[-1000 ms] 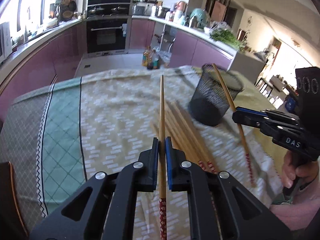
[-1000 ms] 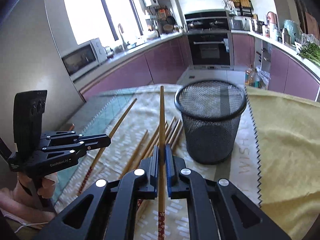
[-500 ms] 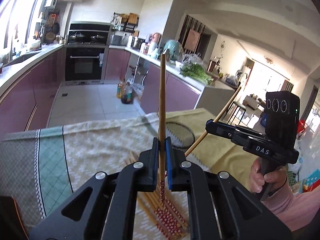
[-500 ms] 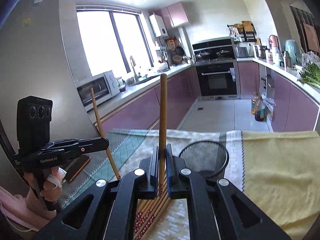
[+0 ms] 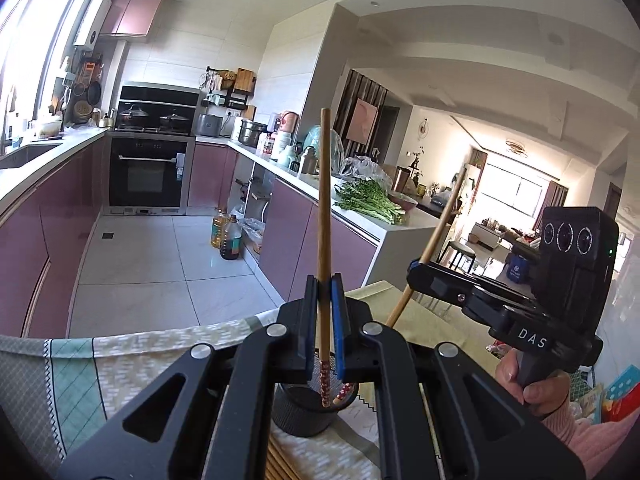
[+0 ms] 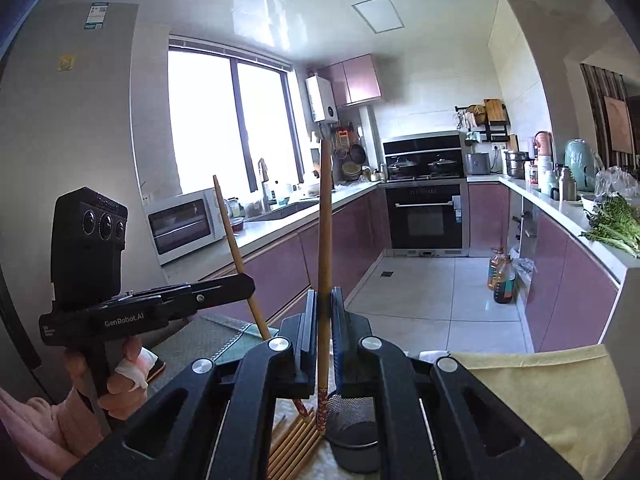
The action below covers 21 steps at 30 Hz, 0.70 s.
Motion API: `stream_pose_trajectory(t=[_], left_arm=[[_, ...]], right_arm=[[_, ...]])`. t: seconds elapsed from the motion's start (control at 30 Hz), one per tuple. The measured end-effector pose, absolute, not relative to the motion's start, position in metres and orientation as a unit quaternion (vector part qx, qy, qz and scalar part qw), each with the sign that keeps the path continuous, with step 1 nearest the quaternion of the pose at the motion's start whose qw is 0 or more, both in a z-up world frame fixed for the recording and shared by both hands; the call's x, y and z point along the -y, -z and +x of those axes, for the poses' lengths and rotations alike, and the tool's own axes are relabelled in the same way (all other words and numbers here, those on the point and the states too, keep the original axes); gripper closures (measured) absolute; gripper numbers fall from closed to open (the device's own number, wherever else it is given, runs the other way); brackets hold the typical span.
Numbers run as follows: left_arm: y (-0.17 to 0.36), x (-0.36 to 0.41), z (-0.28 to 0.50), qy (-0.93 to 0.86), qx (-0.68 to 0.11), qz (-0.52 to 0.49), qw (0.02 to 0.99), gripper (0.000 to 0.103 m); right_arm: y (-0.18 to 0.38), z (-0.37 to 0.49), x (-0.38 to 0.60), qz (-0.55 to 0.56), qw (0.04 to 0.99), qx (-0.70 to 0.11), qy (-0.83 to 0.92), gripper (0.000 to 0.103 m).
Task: Organize utensils
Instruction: 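Lift the left tool's chopstick over the mesh cup while the right tool carries its own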
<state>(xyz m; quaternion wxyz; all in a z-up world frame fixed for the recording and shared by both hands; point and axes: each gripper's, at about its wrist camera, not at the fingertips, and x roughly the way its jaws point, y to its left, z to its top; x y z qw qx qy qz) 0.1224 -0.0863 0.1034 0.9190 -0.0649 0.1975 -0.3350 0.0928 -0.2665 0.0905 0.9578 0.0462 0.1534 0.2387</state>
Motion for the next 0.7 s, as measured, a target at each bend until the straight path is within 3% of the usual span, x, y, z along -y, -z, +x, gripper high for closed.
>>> stream_pose_trajectory(t=[0.5,0.7], left_arm=[[-0.020,0.130,0.159,0.333,-0.311,-0.003,0.890,0.096],[-0.005,0.137,0.177,0.326,-0.327,0.005,0.887,0.095]], right_arm=[[-0.024,0.151,0.249,0.024,0.923,-0.310,-0.228,0.097],[-0.013,0.166,0.242,0.028,0.919,-0.330,-0.213,0.097]])
